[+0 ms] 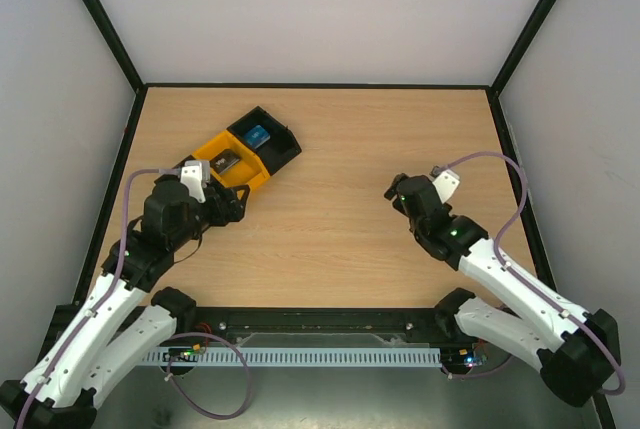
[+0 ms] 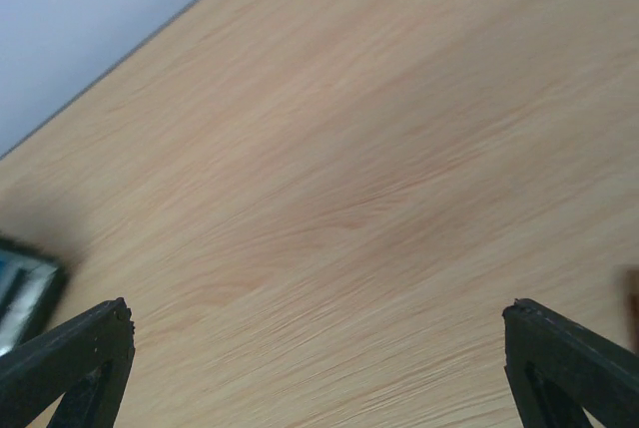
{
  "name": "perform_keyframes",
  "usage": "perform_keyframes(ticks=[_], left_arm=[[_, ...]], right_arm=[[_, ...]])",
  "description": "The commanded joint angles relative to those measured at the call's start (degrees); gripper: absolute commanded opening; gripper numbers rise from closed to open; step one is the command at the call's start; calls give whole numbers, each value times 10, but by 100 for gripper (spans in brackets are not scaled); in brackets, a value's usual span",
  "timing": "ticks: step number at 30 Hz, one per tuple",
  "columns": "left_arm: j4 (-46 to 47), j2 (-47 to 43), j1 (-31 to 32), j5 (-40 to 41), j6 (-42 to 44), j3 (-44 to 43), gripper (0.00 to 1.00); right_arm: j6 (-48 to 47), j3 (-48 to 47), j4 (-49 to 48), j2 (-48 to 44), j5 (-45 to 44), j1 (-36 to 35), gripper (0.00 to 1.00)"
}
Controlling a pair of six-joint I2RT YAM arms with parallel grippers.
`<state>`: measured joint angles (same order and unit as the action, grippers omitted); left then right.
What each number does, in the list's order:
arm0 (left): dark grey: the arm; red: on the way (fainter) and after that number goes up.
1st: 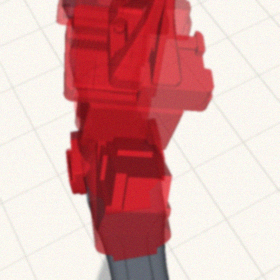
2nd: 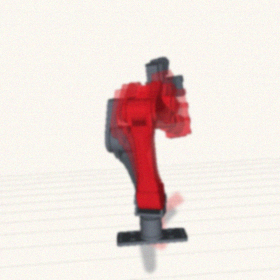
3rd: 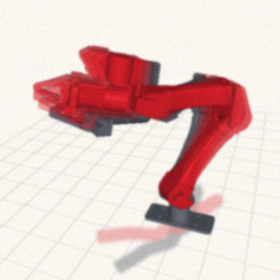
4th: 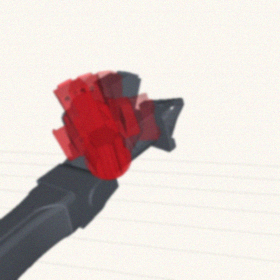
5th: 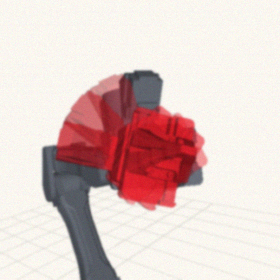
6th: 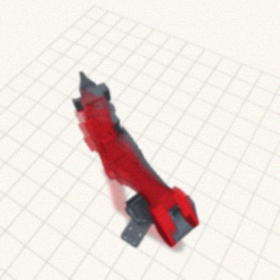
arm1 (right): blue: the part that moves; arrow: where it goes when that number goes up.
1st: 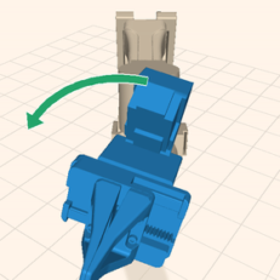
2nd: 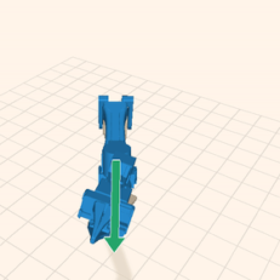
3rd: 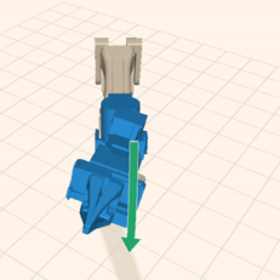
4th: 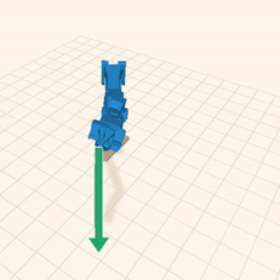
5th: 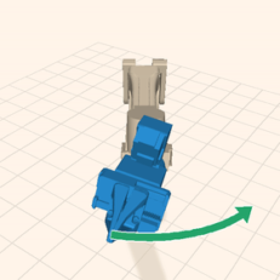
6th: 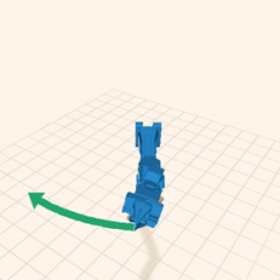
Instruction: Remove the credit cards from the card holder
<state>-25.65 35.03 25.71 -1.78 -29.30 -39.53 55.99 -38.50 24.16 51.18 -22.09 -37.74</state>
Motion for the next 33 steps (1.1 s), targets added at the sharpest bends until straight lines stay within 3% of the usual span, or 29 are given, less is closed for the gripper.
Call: perform_keyframes(ticks=[1, 9, 15, 19, 23, 27, 33], left_arm=[[5, -11, 2, 15, 16, 5, 100], [3, -15, 2, 34, 18, 3, 100], [1, -21, 1, 35, 20, 3, 100], [-2, -24, 2, 40, 19, 3, 100], [-2, -22, 1, 39, 19, 4, 100], [-1, -19, 2, 36, 20, 4, 100], [0, -16, 1, 34, 21, 3, 100]], right_arm=[[35, 40, 17, 10, -27, 73, 98], [53, 87, -19, 27, -1, 188, 98], [17, 123, -63, 50, 15, 259, 98], [1, 143, -94, 58, 16, 282, 99], [0, 169, -124, 75, 29, 308, 90], [-9, 187, -152, 95, 46, 330, 89], [-38, 191, -204, 127, 132, 335, 85]])
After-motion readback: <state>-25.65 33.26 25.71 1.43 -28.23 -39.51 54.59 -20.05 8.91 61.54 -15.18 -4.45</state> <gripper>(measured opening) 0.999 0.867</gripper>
